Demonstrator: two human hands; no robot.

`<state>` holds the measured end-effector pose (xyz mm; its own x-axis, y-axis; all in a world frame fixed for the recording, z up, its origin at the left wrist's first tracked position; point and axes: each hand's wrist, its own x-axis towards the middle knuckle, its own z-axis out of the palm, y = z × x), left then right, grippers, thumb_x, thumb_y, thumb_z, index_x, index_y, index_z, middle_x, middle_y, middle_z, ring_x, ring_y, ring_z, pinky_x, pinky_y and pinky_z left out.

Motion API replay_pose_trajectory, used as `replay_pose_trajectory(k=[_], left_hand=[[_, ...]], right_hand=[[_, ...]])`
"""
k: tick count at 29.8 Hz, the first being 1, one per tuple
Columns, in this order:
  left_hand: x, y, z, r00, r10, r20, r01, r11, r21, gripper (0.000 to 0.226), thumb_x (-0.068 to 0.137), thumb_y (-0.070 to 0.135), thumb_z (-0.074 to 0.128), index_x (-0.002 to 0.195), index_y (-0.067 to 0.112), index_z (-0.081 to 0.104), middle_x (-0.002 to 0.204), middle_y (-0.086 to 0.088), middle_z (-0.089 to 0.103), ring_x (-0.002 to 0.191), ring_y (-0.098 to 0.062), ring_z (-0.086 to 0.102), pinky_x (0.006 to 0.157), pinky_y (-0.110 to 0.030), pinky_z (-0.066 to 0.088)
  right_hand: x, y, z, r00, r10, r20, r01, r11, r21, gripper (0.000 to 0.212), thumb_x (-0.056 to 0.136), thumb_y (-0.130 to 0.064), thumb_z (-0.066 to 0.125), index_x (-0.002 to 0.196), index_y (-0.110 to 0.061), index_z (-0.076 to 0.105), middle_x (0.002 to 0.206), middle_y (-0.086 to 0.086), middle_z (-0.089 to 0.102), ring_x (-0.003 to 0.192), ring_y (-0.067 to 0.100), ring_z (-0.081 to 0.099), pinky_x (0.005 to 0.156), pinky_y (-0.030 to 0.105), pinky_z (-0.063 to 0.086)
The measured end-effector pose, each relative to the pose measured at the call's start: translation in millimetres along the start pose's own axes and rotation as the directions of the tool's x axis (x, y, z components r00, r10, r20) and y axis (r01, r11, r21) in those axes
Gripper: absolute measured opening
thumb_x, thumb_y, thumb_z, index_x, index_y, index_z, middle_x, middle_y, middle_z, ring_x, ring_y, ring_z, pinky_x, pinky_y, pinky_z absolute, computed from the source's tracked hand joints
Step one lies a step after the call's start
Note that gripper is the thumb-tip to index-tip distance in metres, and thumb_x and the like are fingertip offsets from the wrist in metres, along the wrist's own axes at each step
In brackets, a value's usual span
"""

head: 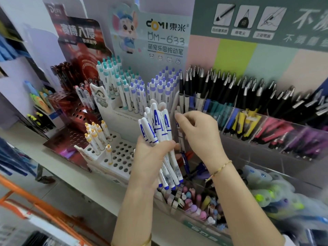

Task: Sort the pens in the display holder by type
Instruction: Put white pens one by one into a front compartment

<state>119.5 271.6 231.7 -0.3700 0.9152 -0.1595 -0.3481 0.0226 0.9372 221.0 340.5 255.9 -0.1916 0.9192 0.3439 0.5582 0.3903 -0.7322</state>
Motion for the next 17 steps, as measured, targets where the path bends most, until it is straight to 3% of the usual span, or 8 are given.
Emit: replay_pose_trajectory(k=[2,4,6,8,10,12,14,17], left_hand=[[0.2,0.6,2.3,1.0,0.009,0.019,-0.009,0.999,0.034,0.055,0.065,0.008,0.072,0.119,0.013,0.059,0.101,-0.014,0.07,0.095,-0.029,0.069,0.082,-0.046,0.056],[-0.2,0.8,4.2,1.0,0.008,0.025,-0.009,0.999,0.038,0.054,0.066,0.008,0.071,0.119,0.012,0.059,0.101,-0.014,0.071,0.097,-0.03,0.068,0.088,-0.051,0.054],[0.6,-0.6,4.6,1.0,0.008,-0.012,-0.008,0.999,0.039,0.045,0.073,0.0,0.071,0.116,0.011,0.06,0.096,-0.012,0.072,0.094,-0.028,0.069,0.089,-0.051,0.053],[1.6,-1.1,3.7,0.998,0.014,-0.067,-0.01,0.999,0.047,0.038,0.075,-0.004,0.069,0.11,0.009,0.059,0.091,-0.012,0.071,0.088,-0.027,0.07,0.087,-0.051,0.054],[2.6,-0.6,2.6,0.995,0.018,-0.098,-0.015,0.999,0.036,0.037,0.074,-0.008,0.068,0.107,0.006,0.058,0.086,-0.011,0.069,0.083,-0.028,0.07,0.083,-0.051,0.056],[2.6,0.9,1.4,0.995,0.018,-0.1,-0.016,1.0,0.021,0.037,0.076,-0.01,0.066,0.109,0.004,0.056,0.083,-0.009,0.067,0.078,-0.025,0.07,0.079,-0.05,0.057],[3.0,2.1,1.4,0.997,0.01,-0.077,-0.009,1.0,0.004,0.035,0.078,-0.01,0.064,0.109,0.003,0.056,0.083,-0.01,0.067,0.074,-0.021,0.07,0.07,-0.045,0.059],[1.4,3.7,5.1,0.999,-0.022,-0.034,0.02,0.998,-0.064,0.026,0.082,-0.009,0.061,0.105,0.003,0.058,0.081,-0.01,0.069,0.066,-0.017,0.07,0.055,-0.031,0.056]], right_hand=[[-2.9,-6.3,-5.1,0.983,0.062,0.175,-0.088,0.985,0.148,0.033,0.092,-0.032,0.056,0.08,-0.004,0.069,0.059,0.002,0.061,0.05,0.009,0.055,0.048,0.021,0.044],[-4.2,-7.3,-7.2,0.964,0.086,0.251,-0.142,0.967,0.212,0.024,0.091,-0.027,0.059,0.082,-0.007,0.069,0.06,-0.002,0.062,0.047,0.005,0.056,0.045,0.017,0.044],[-1.1,-6.8,-8.5,0.985,0.066,0.16,-0.09,0.985,0.147,0.022,0.091,-0.026,0.059,0.08,-0.009,0.068,0.066,0.0,0.064,0.055,0.009,0.058,0.052,0.021,0.048],[4.1,-8.2,-10.8,0.999,0.041,-0.025,-0.036,0.988,0.152,0.021,0.092,-0.025,0.056,0.08,-0.012,0.065,0.068,-0.002,0.062,0.061,0.01,0.058,0.058,0.022,0.047],[9.8,-13.2,-15.7,0.976,-0.001,-0.217,0.049,0.975,0.217,0.014,0.094,-0.023,0.054,0.083,-0.016,0.06,0.071,-0.009,0.059,0.066,0.008,0.058,0.06,0.019,0.046],[13.4,-16.2,-18.4,0.917,-0.131,-0.376,0.186,0.976,0.114,0.012,0.094,-0.022,0.054,0.086,-0.014,0.059,0.074,-0.009,0.057,0.069,0.011,0.056,0.063,0.02,0.044],[15.6,-14.7,-15.5,0.865,-0.246,-0.438,0.26,0.965,-0.03,0.015,0.093,-0.02,0.055,0.088,-0.007,0.061,0.077,-0.003,0.057,0.071,0.012,0.053,0.064,0.021,0.041],[15.3,-4.3,-4.0,0.905,-0.219,-0.364,0.203,0.976,-0.083,0.014,0.092,-0.02,0.058,0.09,-0.006,0.062,0.079,0.003,0.061,0.072,0.016,0.055,0.067,0.029,0.045]])
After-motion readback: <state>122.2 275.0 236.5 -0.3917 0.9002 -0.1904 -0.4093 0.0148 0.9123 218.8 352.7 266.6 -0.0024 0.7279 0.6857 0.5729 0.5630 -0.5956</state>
